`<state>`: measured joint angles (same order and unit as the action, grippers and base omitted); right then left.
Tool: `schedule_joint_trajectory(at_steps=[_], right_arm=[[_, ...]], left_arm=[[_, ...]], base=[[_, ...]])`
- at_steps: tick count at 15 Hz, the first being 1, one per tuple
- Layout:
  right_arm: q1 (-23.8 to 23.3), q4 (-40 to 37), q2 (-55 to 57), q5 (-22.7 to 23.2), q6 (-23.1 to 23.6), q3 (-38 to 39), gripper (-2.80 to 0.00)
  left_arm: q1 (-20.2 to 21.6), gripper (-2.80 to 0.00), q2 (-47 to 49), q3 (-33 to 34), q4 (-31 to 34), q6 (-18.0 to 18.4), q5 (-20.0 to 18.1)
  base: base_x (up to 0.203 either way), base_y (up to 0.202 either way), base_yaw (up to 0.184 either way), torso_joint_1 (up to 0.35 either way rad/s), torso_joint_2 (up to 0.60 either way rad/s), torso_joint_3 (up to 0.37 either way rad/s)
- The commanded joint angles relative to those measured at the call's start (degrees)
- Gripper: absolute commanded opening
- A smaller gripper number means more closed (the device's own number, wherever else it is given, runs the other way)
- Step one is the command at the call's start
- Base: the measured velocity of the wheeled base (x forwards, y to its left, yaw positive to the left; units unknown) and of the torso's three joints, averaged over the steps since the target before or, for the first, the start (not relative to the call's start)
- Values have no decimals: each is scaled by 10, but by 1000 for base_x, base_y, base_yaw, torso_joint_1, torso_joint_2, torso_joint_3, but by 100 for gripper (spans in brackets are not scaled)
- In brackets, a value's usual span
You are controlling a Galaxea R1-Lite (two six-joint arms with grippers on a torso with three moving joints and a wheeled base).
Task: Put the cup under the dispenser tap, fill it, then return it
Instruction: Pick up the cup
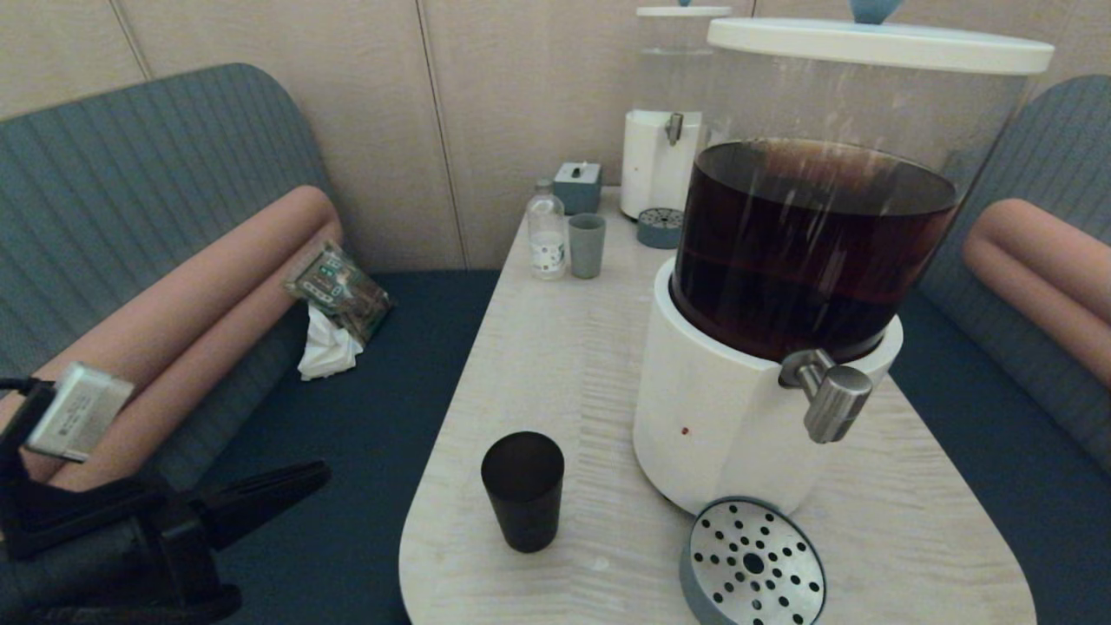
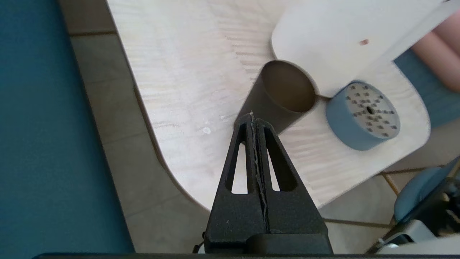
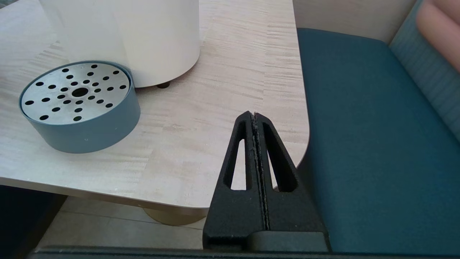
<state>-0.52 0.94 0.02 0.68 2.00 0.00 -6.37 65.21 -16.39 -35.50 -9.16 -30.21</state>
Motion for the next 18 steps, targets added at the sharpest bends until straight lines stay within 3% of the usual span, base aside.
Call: schedule_joint_trajectory(at_steps=[1, 4, 5, 8, 11, 18], right_arm=[[0, 0, -1, 0, 0, 4, -280], [0, 0, 0, 0, -1, 4, -280], [0, 0, -1, 0, 0, 4, -280], [0, 0, -1, 0, 0, 4, -280], [0, 0, -1, 0, 0, 4, -280], [0, 0, -1, 1, -1, 4, -280]], left_arm=[[-9, -280, 115, 23, -107, 7, -10], [-12, -280, 216, 85, -289, 63, -45], [-13, 0, 225, 98, -320, 85, -52], [-13, 0, 234, 127, -355, 106, -91], [-11, 0, 262, 164, -390, 162, -157], [-11, 0, 323, 136, -388, 205, -197]], base=[[0, 0, 0, 0, 0, 0], [0, 0, 0, 0, 0, 0], [0, 0, 0, 0, 0, 0], [0, 0, 0, 0, 0, 0], [0, 0, 0, 0, 0, 0], [0, 0, 0, 0, 0, 0]])
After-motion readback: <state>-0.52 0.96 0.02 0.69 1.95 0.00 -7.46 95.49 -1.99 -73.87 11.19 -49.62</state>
